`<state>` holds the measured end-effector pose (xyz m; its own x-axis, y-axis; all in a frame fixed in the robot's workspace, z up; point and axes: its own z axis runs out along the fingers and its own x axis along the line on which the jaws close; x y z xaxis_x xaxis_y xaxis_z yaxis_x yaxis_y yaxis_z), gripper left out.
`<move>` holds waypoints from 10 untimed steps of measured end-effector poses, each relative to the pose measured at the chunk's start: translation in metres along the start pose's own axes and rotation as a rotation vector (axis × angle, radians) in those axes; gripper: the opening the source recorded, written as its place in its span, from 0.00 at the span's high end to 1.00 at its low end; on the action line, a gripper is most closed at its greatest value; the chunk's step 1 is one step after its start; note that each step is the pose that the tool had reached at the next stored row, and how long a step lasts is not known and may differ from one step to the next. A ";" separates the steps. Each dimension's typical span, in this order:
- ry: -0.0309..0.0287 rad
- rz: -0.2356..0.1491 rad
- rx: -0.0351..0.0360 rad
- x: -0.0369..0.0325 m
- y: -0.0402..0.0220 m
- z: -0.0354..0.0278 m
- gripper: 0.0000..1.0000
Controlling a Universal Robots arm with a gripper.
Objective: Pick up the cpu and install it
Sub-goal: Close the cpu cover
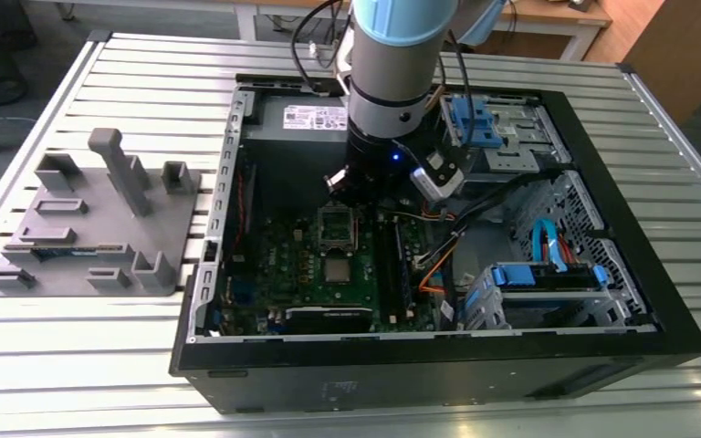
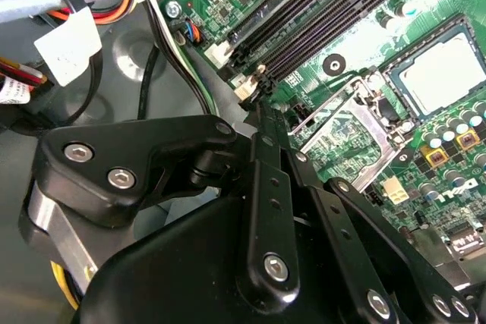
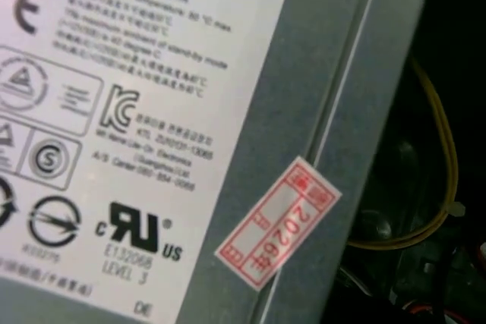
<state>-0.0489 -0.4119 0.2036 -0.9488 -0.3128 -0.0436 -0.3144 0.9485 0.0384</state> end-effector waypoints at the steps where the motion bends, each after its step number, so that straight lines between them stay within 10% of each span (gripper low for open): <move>1: 0.0000 0.000 0.0000 0.0003 0.0001 0.0001 0.89; 10: 0.0026 -0.070 -0.0031 0.0003 0.0001 0.0004 0.89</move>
<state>-0.0492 -0.4118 0.2032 -0.9245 -0.3786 -0.0437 -0.3803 0.9241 0.0385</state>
